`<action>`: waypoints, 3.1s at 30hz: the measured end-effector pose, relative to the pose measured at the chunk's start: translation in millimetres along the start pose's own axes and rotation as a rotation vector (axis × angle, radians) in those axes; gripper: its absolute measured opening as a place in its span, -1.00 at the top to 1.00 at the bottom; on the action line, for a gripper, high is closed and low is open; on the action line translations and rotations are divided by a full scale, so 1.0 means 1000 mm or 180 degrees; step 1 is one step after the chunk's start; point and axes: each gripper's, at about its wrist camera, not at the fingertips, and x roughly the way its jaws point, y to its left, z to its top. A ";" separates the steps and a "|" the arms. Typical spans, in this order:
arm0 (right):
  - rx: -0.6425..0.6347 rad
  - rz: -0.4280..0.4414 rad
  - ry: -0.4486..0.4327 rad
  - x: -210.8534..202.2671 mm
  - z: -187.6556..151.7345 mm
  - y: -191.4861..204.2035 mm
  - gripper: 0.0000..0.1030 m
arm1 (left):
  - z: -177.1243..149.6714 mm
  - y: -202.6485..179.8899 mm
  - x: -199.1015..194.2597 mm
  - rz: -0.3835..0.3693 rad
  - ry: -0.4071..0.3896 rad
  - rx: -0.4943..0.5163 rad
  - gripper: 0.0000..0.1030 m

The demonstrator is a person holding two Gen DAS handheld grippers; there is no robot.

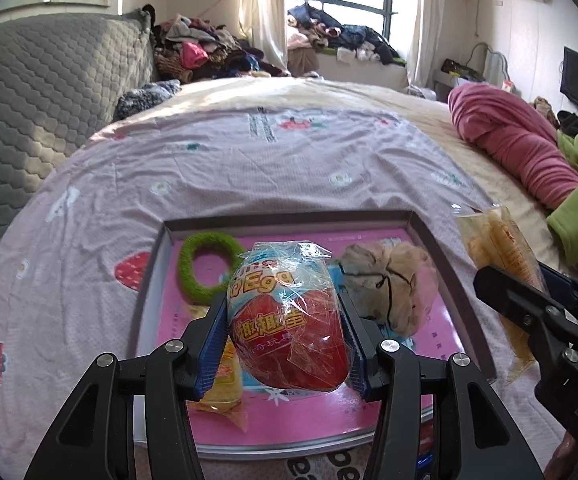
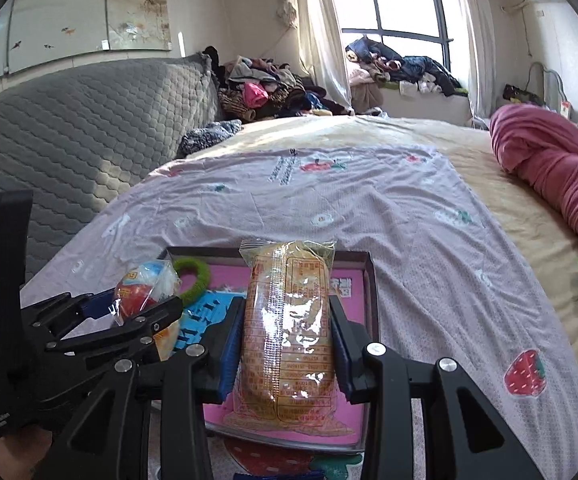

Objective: Organize objects
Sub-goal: 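Carry the red egg packet and wafer packet over the tray with both grippers, then lower the egg packet and open left gripper while right gripper releases the wafer packet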

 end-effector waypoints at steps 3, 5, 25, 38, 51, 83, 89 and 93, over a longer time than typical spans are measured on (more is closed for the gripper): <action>0.0000 -0.0026 0.0094 0.011 -0.005 -0.003 0.24 | -0.004 -0.003 0.016 -0.0005 0.0113 0.0029 -0.04; -0.0005 -0.0036 0.0161 0.019 -0.008 -0.004 0.24 | -0.006 -0.003 0.020 0.0027 0.0134 0.0046 -0.04; -0.0072 -0.0142 0.0692 0.053 -0.025 -0.016 0.23 | -0.019 -0.017 0.051 0.0094 0.0500 0.0217 -0.04; -0.0159 -0.0197 0.0961 0.072 -0.038 -0.016 0.22 | -0.026 -0.022 0.060 0.0168 0.0556 0.0314 -0.04; -0.0160 -0.0203 0.1057 0.081 -0.043 -0.017 0.22 | -0.033 -0.021 0.067 0.0140 0.0603 0.0290 -0.05; -0.0097 -0.0189 0.0894 0.067 -0.034 -0.019 -0.22 | -0.020 0.000 0.049 0.0151 0.0452 0.0055 -0.49; -0.0052 -0.0153 0.0738 0.054 -0.026 -0.018 -0.54 | -0.014 0.009 0.032 0.0183 0.0351 0.0024 -0.61; -0.0011 -0.0105 0.0587 0.040 -0.020 -0.015 -0.64 | -0.009 0.015 0.018 0.0213 0.0296 0.0018 -0.67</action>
